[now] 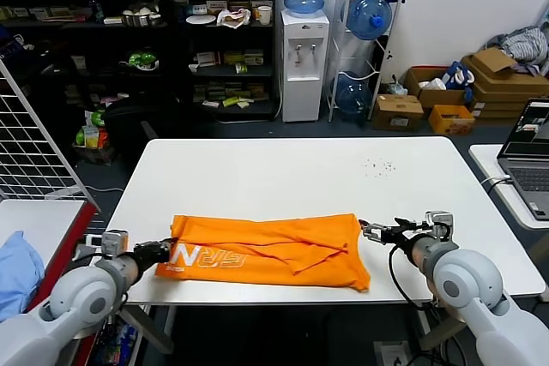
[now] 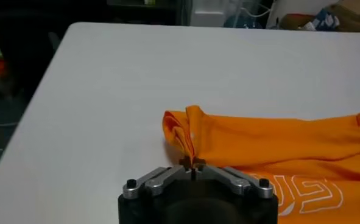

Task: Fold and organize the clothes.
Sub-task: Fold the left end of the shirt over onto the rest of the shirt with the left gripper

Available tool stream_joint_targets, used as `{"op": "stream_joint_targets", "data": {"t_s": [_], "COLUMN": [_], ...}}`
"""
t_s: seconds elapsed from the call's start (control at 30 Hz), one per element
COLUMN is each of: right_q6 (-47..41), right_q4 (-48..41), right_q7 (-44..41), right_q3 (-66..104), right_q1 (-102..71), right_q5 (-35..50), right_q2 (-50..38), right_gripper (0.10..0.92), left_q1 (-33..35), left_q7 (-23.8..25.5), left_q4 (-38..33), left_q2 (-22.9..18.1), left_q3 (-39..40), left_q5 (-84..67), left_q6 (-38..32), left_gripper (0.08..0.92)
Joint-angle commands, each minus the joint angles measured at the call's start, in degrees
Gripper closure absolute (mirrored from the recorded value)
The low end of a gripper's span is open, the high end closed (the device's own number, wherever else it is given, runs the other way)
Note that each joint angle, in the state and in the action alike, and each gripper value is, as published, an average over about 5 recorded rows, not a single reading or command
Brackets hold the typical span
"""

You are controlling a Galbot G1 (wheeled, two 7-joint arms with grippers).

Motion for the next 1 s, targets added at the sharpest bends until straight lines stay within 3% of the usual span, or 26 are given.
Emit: {"op": "stream_joint_targets", "data": {"t_s": [0.03,0.23,0.63,0.83,1.0], "right_q6": [1.0,1.3,1.4,1.2,0.9], "right_q4": [-0.2,-0.3,0.1,0.3,0.6], "right_q7": [-0.7,-1.4,-1.2,-0.4,1.1], "right_q3": [-0.6,0.0,0.0,-0.2,-0.4], "right_q1": [0.8,0.1,-0.4,-0.8,-1.1], "right_q5": [-0.3,-0.9,-2.1,-2.7,-2.9], "right_q2": [0.5,1.0,1.6,2.4,3.0], "right_gripper": [0.104,0.104,0.104,0.104,0.104], "left_q1": [1.4,0.4,0.6,1.0,-3.2], "left_q7": [2.7,5.2,4.6,-1.9,-11.5], "left_q4": [5.9,12.9,13.8,3.4,-9.0], "left_q2": [12.1,15.7,18.3,15.8,7.7], "left_q3": [-4.3,-4.6,-3.3,-3.8,-1.4], "left_q5": [-0.3,0.6,1.7,-8.6,-22.2], "left_q6": [-1.0,-2.4,-2.1,-1.3,1.6], "left_gripper": [0.902,0.902,0.902,0.902,0.902]}}
